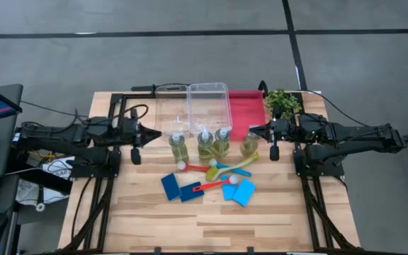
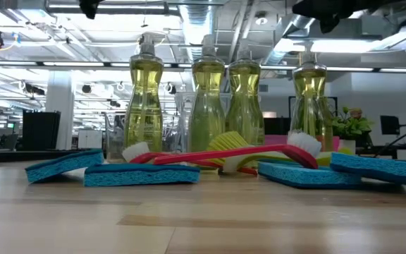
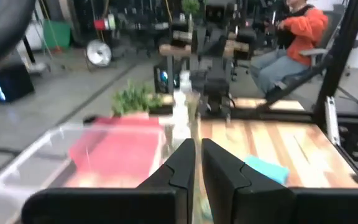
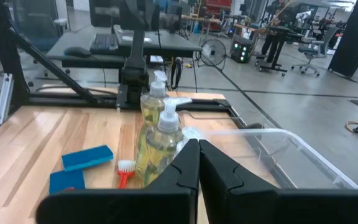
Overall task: Pick & Place Kitchen Sink Supplies
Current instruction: Put the yellow soap dispenser into the right transparent bin
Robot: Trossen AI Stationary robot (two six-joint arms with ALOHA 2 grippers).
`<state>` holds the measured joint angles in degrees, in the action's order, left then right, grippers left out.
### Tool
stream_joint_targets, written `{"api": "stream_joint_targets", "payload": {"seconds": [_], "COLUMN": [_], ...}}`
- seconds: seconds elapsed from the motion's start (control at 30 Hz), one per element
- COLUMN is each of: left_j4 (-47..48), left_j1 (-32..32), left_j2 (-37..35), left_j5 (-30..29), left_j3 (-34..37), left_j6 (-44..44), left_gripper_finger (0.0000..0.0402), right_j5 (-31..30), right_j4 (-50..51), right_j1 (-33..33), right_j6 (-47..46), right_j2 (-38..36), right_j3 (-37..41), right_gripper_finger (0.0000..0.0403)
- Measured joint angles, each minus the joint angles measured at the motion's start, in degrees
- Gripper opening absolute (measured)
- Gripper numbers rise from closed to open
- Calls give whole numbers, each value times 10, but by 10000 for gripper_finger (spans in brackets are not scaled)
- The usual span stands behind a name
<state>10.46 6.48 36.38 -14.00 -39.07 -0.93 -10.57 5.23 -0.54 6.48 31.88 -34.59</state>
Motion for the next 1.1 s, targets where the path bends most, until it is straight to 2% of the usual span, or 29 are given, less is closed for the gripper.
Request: {"api": "stream_joint_targets", "payload": {"seconds": [0.2,0.37,0.57,0.87,1.03,1.1], "left_j4": [22,11,-2,-35,-46,-56], "left_j1": [0,-1,-2,-2,-2,-2], "left_j2": [-5,11,29,38,38,39], "left_j5": [64,66,66,66,66,66], "left_j3": [11,13,13,13,13,13], "left_j6": [6,-4,-7,-40,-40,-40], "left_gripper_finger": [30,30,30,30,30,30], "right_j5": [2,2,3,20,33,45], "right_j4": [-24,-81,-147,-111,-88,-86], "right_j1": [1,1,1,1,1,5], "right_j6": [-10,-62,-65,-71,-110,-159], "right_j2": [24,70,103,89,73,73], "right_j3": [0,0,0,0,0,0], "right_gripper_finger": [0,0,0,0,0,0]}}
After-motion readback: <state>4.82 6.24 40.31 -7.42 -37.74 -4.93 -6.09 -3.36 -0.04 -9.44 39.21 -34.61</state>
